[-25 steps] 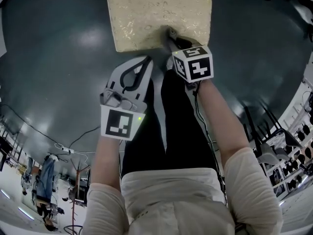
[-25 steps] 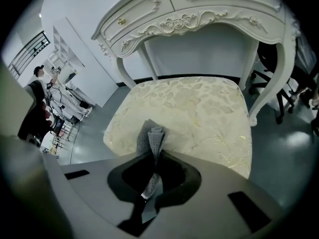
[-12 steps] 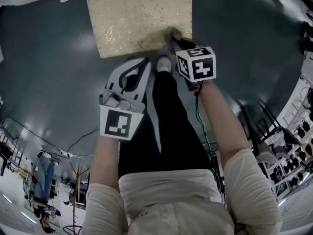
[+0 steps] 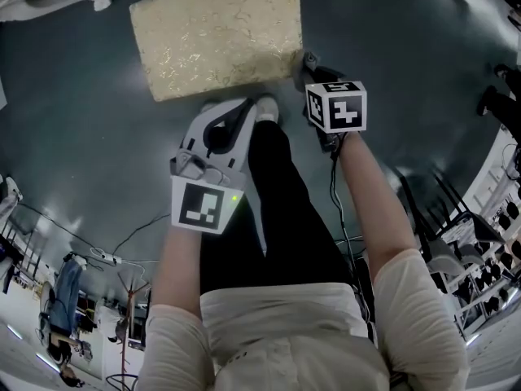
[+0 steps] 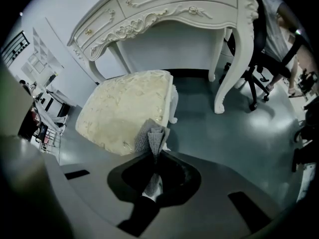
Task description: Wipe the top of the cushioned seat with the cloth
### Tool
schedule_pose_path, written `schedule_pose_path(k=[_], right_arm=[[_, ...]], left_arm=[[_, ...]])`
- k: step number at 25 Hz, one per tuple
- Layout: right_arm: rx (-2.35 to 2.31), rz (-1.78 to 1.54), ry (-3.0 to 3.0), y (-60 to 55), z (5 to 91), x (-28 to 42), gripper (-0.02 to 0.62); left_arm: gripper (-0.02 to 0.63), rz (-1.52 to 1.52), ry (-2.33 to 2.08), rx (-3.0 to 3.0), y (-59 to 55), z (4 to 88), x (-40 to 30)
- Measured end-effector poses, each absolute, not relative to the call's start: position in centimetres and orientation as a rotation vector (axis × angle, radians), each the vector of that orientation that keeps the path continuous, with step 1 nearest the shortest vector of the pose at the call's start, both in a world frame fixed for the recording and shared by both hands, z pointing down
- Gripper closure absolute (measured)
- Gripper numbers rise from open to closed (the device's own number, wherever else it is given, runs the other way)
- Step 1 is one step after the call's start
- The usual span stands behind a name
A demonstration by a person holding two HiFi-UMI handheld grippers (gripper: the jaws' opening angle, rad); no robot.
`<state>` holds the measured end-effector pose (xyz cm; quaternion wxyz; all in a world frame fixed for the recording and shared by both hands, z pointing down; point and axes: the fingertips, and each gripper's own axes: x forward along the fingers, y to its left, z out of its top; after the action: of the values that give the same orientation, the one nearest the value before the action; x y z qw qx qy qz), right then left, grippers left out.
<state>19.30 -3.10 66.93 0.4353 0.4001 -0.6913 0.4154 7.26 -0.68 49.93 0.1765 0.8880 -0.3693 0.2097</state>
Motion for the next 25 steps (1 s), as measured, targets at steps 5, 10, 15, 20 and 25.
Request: schedule_pose_path(k=[5, 10, 15, 20, 25], right_arm=[[0.985, 0.997, -1.705, -3.0, 66.5, 20.8, 0.568], [0.990, 0.959, -1.800, -3.1, 62.3, 18.9, 0.568], [1.008, 0.873, -1.935, -2.8, 55.4, 15.9, 0.568], [1.054, 0.766, -2.057, -2.0, 47.1, 12.9, 0.567], [1.078, 0.721, -2.188, -2.0, 39.6, 10.0, 0.568]], left_arm=[[0.604, 0.585, -1.044, 2.524, -0.5, 49.6, 8.5], [0.604, 0.547, -1.054, 2.539, -0.3, 47.5, 8.8], [0.604, 0.523, -1.103, 2.577, 0.1, 43.3, 7.3], [0.604, 0.486, -1.155, 2.610, 1.1, 37.5, 4.6], [0.604, 0.451, -1.197, 2.640, 1.5, 32.1, 1.8]])
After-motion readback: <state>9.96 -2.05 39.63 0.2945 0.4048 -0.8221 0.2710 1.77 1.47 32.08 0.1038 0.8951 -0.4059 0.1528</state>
